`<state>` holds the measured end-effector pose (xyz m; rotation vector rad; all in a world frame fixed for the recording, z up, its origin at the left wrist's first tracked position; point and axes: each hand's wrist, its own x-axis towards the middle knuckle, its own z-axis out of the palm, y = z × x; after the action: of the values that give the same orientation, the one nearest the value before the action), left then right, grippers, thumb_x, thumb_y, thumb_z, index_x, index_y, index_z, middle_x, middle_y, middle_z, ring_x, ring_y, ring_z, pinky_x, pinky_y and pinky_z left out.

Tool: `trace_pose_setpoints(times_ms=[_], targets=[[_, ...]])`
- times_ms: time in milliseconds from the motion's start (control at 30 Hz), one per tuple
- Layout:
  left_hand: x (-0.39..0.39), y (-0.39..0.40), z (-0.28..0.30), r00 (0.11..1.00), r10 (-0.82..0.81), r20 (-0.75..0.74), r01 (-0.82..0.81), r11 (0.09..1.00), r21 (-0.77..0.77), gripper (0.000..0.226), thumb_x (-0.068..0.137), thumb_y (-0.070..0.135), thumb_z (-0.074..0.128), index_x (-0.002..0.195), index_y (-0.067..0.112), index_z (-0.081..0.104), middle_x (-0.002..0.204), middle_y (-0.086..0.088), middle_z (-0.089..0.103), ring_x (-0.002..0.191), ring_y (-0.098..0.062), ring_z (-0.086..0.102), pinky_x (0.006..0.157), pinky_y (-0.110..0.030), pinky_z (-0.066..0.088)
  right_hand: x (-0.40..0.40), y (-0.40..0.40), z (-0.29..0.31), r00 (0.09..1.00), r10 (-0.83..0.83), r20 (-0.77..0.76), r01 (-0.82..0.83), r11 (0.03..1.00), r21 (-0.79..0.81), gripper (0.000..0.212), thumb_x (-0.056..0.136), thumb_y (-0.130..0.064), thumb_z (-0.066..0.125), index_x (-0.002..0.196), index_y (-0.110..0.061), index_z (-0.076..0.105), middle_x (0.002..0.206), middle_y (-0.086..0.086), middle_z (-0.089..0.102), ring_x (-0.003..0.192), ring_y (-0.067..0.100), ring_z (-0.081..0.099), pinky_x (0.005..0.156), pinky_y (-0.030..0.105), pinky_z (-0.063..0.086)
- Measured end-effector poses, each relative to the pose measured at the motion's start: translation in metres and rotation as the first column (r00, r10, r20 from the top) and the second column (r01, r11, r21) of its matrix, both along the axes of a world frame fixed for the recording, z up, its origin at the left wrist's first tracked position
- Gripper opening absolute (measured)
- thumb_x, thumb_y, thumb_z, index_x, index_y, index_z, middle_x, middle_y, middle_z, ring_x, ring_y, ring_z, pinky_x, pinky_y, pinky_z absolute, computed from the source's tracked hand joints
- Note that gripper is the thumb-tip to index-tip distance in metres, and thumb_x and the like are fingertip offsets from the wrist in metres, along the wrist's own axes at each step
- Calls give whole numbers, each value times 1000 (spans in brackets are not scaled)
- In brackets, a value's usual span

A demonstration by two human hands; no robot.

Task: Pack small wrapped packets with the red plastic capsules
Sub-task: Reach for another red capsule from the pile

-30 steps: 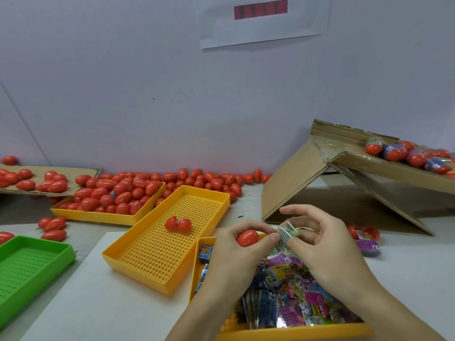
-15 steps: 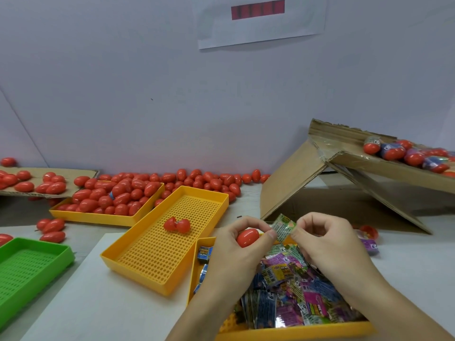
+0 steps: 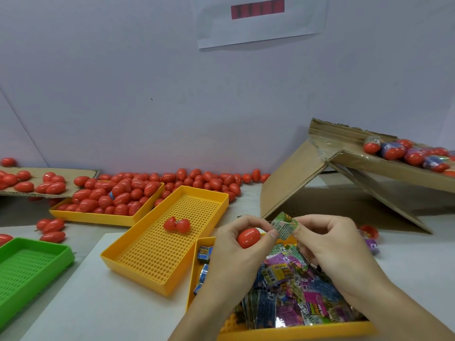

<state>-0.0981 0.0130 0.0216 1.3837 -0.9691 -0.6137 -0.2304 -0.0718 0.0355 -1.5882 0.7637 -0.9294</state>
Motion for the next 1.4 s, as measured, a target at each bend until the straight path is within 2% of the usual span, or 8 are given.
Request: trace_pose_setpoints(times_ms=[233,400,567,733,867,1033,1167,1400], targets=[[1,2,2,999,19,31,-18,999,-37,8,84,26,77,79,27,71,73,19,61,61,-4,60,52,-15,46,5,-9,-7,982,133,133,-160,964,214,21,97,-13,61,98,-18,81,80,9,71,68,17,57,53,23,44],[1,0,-1,981,11,192,-2,999,-47,9,84,20,78,82,27,72,84,17,65,82,-8,65,66,-18,53,5,-8,-4,981,157,116,-175,969,173,40,77,-53,71,85,-15,81,71,4,57,66,14,49,53,23,41],[2,-1,-4,977,24,213,-20,1000,-22,8,85,21,77,83,28,72,87,16,67,85,-13,66,70,-21,55,2,-10,-5,967,172,187,-217,942,258,24,74,-37,69,68,-16,78,59,1,44,56,11,38,45,19,33],[3,0,-4,982,-17,186,18,1000,-5,10,85,21,77,91,28,72,90,9,66,79,-12,67,69,-21,56,3,-12,-8,968,151,202,-201,946,255,26,77,-33,69,78,-9,79,60,3,44,52,11,34,44,18,30],[3,2,-3,993,-114,-15,115,993,8,17,88,35,65,103,31,59,75,2,54,54,-4,53,52,-16,45,2,-15,-11,976,29,216,-85,963,254,20,83,-29,67,80,-13,79,58,1,46,46,8,34,43,18,30],[6,-4,-3,979,-109,-174,110,994,-4,27,77,32,46,99,19,56,59,10,54,52,-9,47,48,-28,40,3,-13,-14,992,-31,125,12,988,156,15,93,-21,65,89,-24,79,60,0,59,50,5,46,44,15,38],[5,-4,-4,980,-120,-159,124,992,12,27,79,30,46,101,20,58,60,13,57,56,-9,52,52,-29,45,3,-10,-14,998,-28,56,27,999,24,13,93,-24,64,92,-26,76,65,-11,69,53,-6,57,48,15,42],[3,-2,-3,995,-98,30,97,995,22,16,97,16,61,109,26,58,98,-5,61,68,-9,56,63,-20,50,3,-9,-11,999,-36,23,39,990,-136,11,91,-27,66,87,-33,74,73,-15,73,59,-10,61,54,8,45]])
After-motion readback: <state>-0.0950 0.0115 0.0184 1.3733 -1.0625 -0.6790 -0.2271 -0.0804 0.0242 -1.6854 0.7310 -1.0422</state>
